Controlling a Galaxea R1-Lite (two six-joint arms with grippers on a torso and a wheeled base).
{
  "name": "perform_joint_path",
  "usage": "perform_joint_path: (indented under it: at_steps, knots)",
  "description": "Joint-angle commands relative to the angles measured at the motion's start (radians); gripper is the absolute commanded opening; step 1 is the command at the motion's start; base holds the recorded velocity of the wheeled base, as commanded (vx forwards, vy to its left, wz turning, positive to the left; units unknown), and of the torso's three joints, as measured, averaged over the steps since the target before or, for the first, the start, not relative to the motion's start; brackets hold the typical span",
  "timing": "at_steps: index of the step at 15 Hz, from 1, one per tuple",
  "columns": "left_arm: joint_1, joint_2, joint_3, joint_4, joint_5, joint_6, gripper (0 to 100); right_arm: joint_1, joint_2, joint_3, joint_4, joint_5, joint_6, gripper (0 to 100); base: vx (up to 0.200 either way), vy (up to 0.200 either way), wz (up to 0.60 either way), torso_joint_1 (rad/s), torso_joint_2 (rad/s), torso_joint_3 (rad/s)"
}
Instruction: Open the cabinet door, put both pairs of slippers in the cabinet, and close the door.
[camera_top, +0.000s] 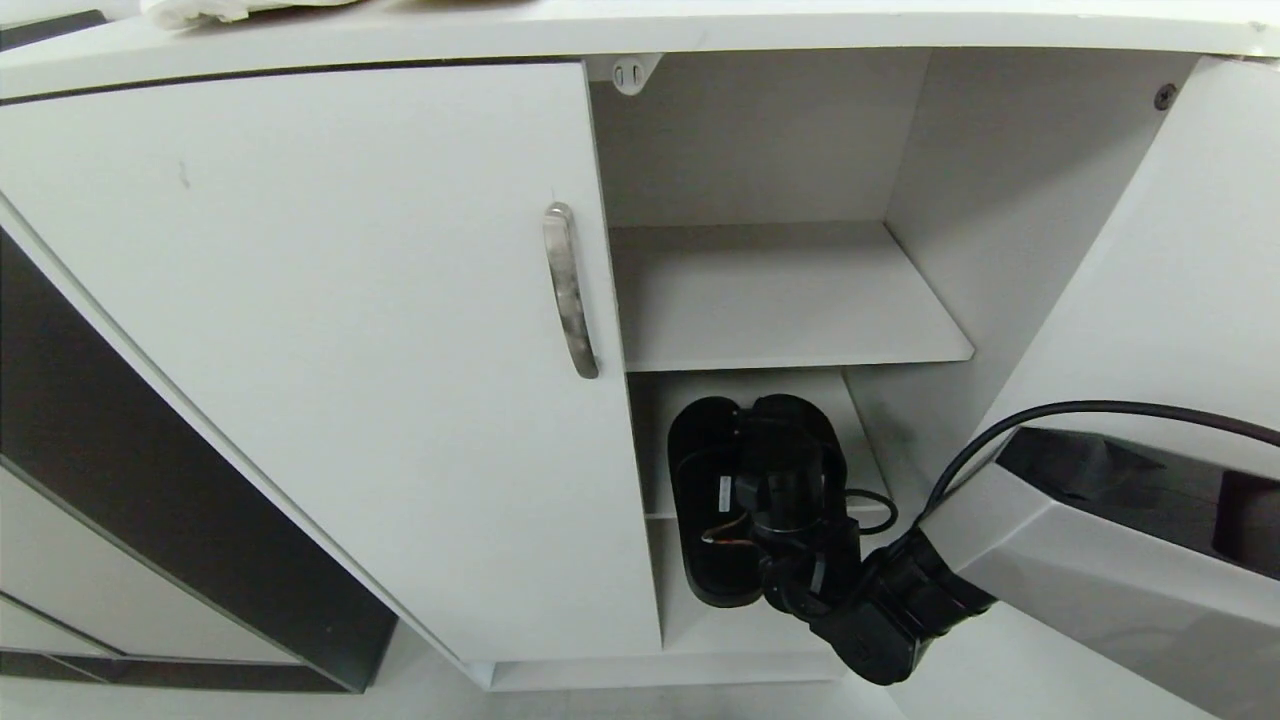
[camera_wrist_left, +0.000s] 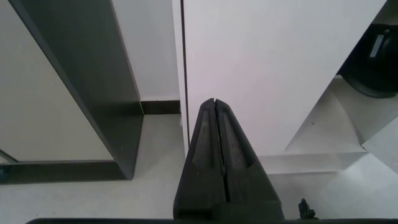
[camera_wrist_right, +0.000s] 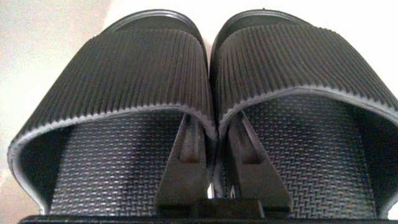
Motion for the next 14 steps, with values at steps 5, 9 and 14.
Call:
perform_joint_path:
  at_steps: [5,9,14]
  knots:
    - [0.000,0.001,0.000,-0.001,0.000,-0.002,0,-0.047,0.084,-0.150,0.017,0.033,-0.025,0,0.000,0.000,0.00,0.000,0.00,0.000]
    - [0.000,0.001,0.000,-0.001,0.002,-0.002,0,-0.078,0.127,-0.253,0.020,0.059,-0.058,0,0.000,0.000,0.00,0.000,0.00,0.000]
    - [0.000,0.001,0.000,-0.001,0.002,-0.003,0,-0.095,0.169,-0.343,0.080,0.059,-0.066,0,0.000,0.000,0.00,0.000,0.00,0.000]
